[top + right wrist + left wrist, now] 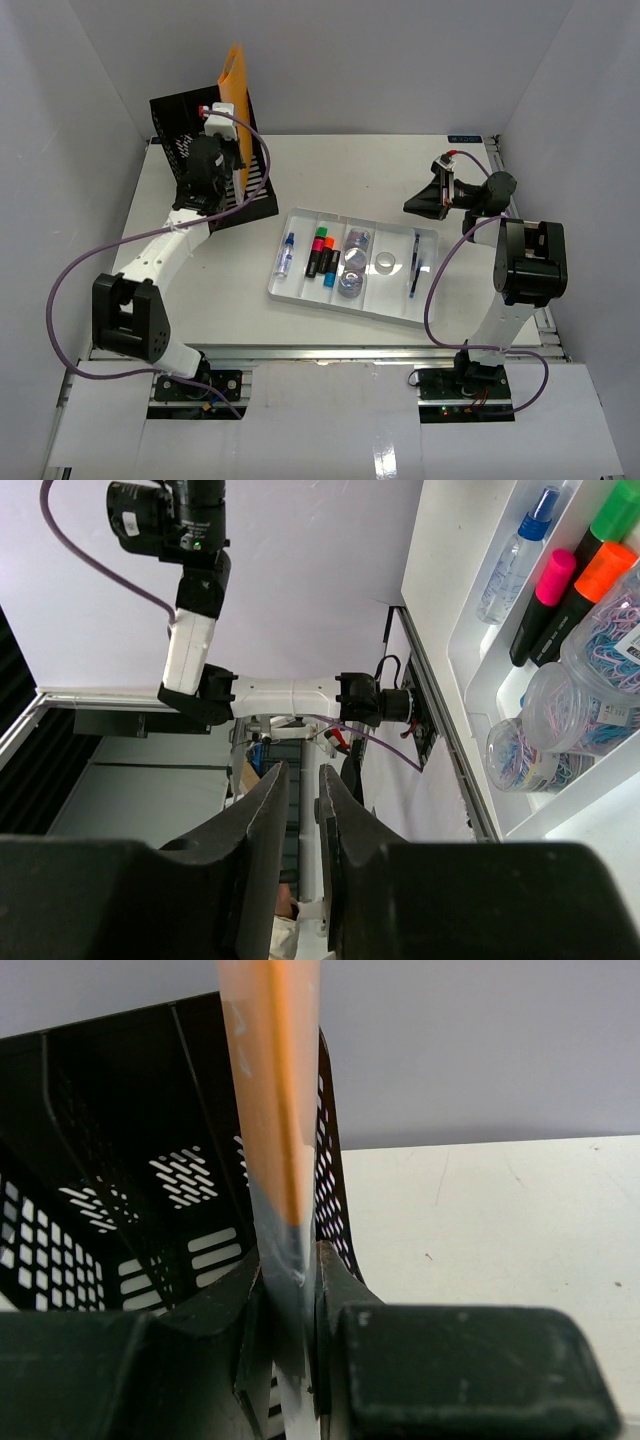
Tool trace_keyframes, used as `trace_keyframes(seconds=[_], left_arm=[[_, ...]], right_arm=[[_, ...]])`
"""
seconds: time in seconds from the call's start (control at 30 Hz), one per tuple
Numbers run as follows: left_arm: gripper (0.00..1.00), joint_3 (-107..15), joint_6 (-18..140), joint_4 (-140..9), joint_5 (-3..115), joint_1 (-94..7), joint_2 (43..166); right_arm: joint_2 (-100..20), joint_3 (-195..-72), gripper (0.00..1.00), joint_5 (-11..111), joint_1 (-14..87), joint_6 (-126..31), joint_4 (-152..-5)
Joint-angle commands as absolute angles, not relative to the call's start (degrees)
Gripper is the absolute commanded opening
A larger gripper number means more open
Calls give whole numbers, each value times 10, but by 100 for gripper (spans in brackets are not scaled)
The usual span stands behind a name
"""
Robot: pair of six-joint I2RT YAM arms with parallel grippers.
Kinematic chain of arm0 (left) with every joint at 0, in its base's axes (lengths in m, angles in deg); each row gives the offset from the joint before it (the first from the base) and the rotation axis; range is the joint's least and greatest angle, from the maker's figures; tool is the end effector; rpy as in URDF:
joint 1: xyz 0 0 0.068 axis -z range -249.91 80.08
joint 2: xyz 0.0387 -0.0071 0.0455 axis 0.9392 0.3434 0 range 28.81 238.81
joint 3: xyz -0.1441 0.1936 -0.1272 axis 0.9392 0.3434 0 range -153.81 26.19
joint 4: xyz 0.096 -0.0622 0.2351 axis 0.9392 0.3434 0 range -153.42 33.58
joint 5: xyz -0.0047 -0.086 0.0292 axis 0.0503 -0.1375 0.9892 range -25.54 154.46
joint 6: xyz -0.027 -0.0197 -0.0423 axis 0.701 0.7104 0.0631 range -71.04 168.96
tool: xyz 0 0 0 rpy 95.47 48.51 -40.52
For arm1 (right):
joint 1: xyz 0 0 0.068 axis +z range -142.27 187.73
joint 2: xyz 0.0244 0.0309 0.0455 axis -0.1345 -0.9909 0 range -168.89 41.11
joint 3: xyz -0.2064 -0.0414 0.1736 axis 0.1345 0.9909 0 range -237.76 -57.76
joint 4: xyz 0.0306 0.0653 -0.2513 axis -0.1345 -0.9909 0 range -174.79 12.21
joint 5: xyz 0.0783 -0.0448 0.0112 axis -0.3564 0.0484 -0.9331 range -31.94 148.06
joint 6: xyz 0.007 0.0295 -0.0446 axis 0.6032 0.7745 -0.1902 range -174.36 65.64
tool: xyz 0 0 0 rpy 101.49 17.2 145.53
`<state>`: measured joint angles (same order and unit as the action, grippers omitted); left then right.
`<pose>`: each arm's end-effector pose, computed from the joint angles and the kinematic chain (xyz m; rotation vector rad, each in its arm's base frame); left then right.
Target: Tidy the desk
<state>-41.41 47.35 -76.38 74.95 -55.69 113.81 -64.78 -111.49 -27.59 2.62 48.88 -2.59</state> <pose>0.3480 -0.0817 0.3520 0.0882 1.6446 -0.0171 0.3623 0.0033 0.2408 -0.0114 2.0383 2.0713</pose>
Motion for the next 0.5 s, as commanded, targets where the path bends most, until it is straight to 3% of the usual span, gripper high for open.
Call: trace_keyframes(seconds=[0.0,0.47], left_arm=[[0,-446,501,-891,723,-577,1162],[0,-403,622,-1026,729,-596,1215]], right_arm=[[-640,-1114,25,-304,26,480,302],[-640,-1109,24,-304,26,478,302]])
